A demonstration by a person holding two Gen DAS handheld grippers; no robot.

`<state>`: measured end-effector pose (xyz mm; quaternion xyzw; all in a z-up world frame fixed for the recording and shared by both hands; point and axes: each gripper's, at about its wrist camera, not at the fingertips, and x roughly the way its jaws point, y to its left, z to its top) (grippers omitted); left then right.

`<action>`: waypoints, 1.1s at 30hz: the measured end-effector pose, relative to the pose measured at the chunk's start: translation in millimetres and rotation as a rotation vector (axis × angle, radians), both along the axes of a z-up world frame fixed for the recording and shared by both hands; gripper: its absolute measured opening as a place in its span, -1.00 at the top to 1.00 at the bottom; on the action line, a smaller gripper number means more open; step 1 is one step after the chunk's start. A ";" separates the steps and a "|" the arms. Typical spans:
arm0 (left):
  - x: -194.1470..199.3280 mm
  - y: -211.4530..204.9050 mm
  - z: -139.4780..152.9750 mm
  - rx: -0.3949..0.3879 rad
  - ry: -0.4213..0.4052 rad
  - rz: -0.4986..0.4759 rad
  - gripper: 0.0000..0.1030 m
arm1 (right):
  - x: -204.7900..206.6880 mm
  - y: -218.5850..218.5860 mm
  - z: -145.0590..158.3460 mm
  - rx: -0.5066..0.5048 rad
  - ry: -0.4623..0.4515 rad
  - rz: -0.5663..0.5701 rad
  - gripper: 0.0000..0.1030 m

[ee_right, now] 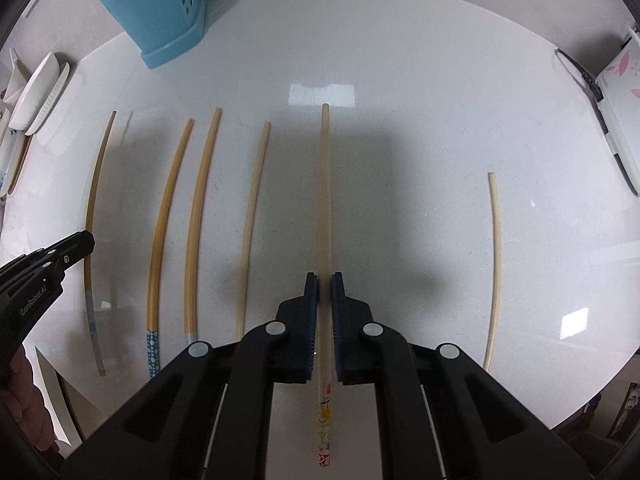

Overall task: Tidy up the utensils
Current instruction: 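Grasp a blue-dotted chopstick with the left gripper while the right grasps a printed-tip one, then carry both held chopsticks up to the blue holder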

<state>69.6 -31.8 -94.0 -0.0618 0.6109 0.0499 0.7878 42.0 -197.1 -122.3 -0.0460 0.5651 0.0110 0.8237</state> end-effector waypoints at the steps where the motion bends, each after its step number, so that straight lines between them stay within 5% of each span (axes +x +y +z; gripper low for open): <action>1: -0.1 0.4 3.0 0.000 -0.008 0.000 0.87 | -0.3 0.5 1.7 0.003 -0.006 0.000 0.88; 13: -8.6 -4.8 41.2 -0.010 -0.093 -0.009 0.87 | -1.7 9.2 20.8 0.026 -0.065 0.036 0.88; 33: 0.9 -2.9 110.3 -0.013 -0.284 0.003 0.87 | 11.6 31.0 98.3 0.097 -0.269 0.096 0.88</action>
